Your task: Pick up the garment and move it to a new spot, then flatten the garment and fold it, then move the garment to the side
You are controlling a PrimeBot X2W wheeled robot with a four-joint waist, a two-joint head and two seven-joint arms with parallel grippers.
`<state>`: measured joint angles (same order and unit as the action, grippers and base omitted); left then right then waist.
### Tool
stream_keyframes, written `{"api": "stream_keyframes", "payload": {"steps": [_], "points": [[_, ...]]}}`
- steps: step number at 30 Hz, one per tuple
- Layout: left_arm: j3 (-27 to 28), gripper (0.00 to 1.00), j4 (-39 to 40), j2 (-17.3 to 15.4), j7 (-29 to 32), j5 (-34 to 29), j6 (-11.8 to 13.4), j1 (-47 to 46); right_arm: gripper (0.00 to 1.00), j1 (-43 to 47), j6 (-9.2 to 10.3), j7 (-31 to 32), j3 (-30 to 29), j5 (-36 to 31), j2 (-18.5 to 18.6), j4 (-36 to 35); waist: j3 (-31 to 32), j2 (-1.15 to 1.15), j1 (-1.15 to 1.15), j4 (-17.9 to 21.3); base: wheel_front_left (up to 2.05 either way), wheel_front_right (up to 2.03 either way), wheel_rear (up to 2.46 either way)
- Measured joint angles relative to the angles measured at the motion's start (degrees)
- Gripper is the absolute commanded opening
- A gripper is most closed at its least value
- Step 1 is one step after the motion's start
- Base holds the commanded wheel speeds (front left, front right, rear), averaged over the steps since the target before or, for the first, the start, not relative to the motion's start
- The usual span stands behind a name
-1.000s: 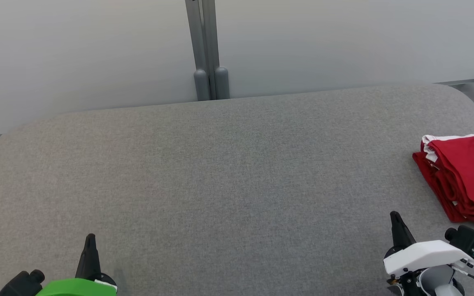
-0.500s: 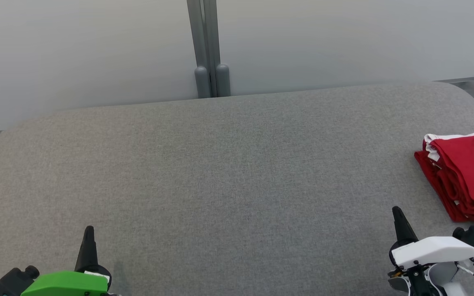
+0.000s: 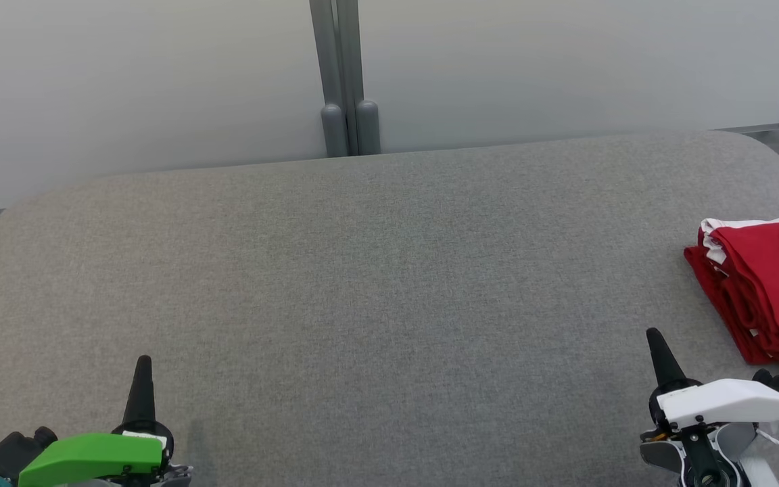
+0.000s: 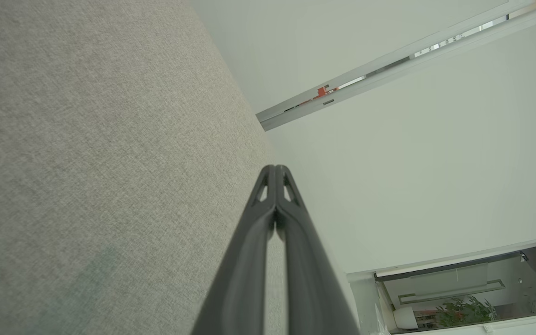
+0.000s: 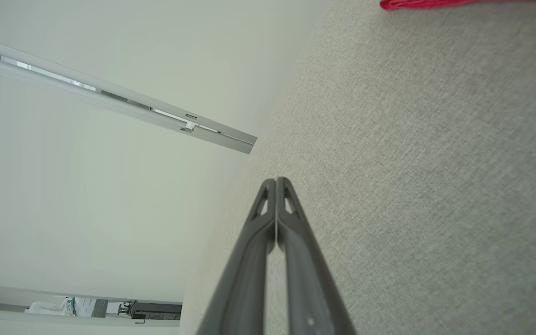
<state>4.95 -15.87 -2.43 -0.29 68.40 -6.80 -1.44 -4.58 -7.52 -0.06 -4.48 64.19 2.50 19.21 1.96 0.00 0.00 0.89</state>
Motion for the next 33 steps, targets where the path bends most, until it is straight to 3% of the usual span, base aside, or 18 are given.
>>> {"api": "stream_keyframes", "payload": {"steps": [33], "points": [[0.9,0.00,1.0,-0.1,4.3,14.9,-0.3,-2.7,0.00,-0.7,0.04,4.1,-1.3,17.6,0.1,-3.2,-1.2,0.00,0.00,-0.5,0.00,0.00,0.00]]}}
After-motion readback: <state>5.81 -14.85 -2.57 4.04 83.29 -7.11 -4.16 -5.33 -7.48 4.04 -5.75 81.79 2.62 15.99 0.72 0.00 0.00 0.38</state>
